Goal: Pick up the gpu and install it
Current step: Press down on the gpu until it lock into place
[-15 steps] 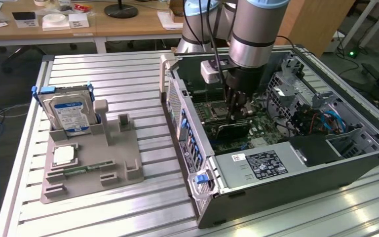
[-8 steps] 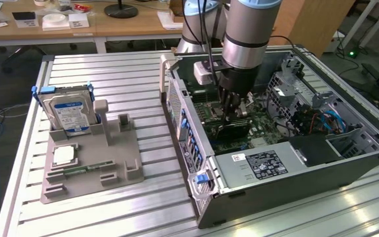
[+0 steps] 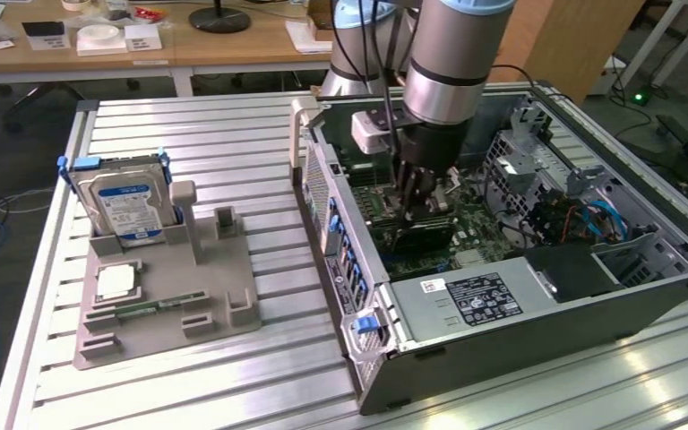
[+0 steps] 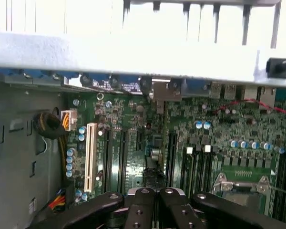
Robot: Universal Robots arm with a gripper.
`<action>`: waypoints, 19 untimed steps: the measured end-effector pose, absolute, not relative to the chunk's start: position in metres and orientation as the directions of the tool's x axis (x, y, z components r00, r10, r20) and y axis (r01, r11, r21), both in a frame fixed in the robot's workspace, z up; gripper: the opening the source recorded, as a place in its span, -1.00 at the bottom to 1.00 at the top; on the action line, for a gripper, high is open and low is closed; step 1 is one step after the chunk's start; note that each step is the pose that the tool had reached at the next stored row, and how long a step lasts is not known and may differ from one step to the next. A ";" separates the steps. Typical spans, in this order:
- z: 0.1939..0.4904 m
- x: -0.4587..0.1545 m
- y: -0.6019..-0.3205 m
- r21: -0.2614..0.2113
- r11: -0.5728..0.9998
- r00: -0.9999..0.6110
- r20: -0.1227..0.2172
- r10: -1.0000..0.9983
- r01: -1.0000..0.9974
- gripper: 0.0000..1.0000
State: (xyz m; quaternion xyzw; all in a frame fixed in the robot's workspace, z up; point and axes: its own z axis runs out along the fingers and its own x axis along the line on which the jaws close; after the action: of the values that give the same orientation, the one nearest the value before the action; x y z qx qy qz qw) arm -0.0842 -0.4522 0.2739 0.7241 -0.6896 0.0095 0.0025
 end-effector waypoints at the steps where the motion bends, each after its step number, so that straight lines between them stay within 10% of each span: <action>1: 0.274 -0.084 -0.452 0.000 -0.049 0.049 0.017 -0.999 -0.999 -0.79; 19: 0.274 -0.085 -0.452 0.012 -0.038 0.038 0.016 -0.999 -0.999 -0.79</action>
State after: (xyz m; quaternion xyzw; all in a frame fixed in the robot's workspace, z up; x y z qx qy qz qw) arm -0.0848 -0.4520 0.2738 0.7203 -0.6936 0.0016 0.0099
